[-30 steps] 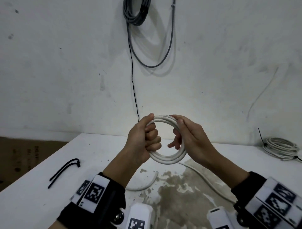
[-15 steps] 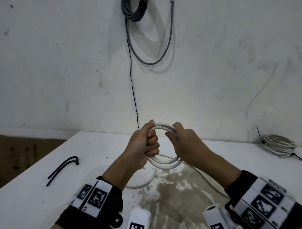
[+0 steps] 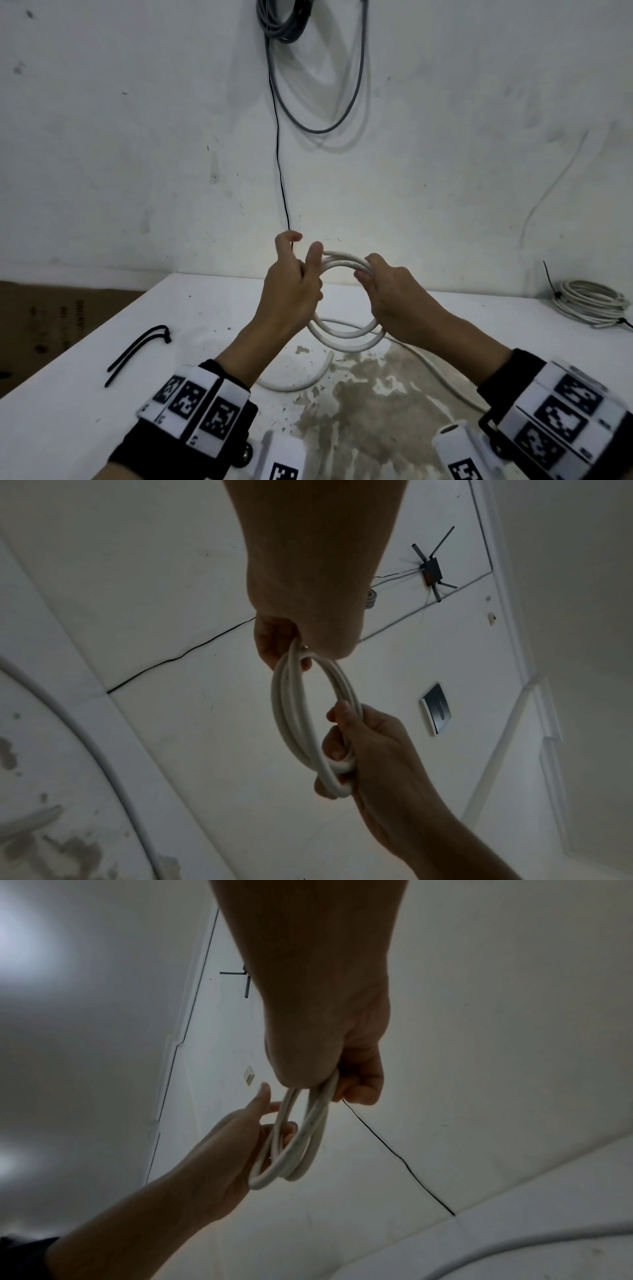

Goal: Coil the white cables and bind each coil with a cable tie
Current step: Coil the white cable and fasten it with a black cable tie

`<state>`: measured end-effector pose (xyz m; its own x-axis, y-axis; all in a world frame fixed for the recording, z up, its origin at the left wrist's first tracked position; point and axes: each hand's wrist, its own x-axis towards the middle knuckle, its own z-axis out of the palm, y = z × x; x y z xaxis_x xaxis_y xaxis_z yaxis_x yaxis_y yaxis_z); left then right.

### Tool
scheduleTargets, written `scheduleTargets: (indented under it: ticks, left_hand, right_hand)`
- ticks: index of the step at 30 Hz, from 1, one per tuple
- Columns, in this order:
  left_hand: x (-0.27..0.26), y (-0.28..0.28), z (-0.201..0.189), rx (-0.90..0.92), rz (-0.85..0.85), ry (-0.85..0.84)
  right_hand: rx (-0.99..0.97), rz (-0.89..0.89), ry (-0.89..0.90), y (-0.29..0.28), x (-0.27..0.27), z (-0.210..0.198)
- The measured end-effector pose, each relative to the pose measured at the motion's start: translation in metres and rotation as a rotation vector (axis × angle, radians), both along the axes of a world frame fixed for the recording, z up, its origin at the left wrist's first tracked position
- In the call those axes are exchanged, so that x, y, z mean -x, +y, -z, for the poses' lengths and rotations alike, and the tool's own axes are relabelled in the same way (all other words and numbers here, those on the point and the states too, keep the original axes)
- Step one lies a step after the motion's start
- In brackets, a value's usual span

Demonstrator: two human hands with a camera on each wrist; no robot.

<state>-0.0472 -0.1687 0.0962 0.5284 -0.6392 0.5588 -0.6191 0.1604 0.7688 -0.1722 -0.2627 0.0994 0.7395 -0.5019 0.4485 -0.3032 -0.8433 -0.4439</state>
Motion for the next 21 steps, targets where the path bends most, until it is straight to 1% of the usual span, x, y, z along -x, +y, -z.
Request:
scheduleTargets:
  ticks: [2,5,6,7,8,10,12,14,16,18,21]
  left_hand:
    - [-0.001,0.000,0.004,-0.049,-0.034,-0.248]
    - [-0.004,-0.001,0.014,-0.057,-0.129,-0.701]
    - [-0.006,-0.002,0.015,-0.076,-0.159,-0.810]
    - [-0.008,-0.003,0.017,-0.082,-0.176,-0.880]
    - [-0.009,-0.003,0.016,-0.095,-0.145,-0.898]
    - [-0.009,-0.002,0.013,-0.109,-0.061,-0.832]
    - [-0.010,0.000,0.010,-0.155,-0.011,-0.678]
    - [-0.004,0.004,0.008,-0.150,0.113,-0.400]
    - [0.006,0.008,0.008,-0.061,0.237,-0.087]
    - [0.013,0.008,0.010,0.002,0.256,0.112]
    - [0.011,0.002,0.012,0.037,0.161,0.205]
  right_hand:
    - [0.028,-0.012,0.018,0.000,-0.001,-0.004]
    - [0.090,-0.056,0.094,0.001,-0.004,-0.006]
    - [0.103,-0.066,0.123,0.001,-0.005,-0.007]
    - [0.101,-0.076,0.130,0.000,-0.005,-0.009]
    - [0.091,-0.086,0.120,-0.001,-0.004,-0.011]
    - [0.056,-0.109,0.075,-0.002,-0.001,-0.015]
    - [0.007,-0.156,-0.021,-0.002,0.002,-0.018]
    - [0.010,-0.199,-0.183,0.000,0.003,-0.018]
    - [0.049,-0.197,-0.371,-0.001,0.001,-0.015]
    - [0.075,-0.158,-0.491,-0.002,-0.003,-0.010]
    - [0.092,-0.100,-0.512,0.002,-0.011,-0.002]
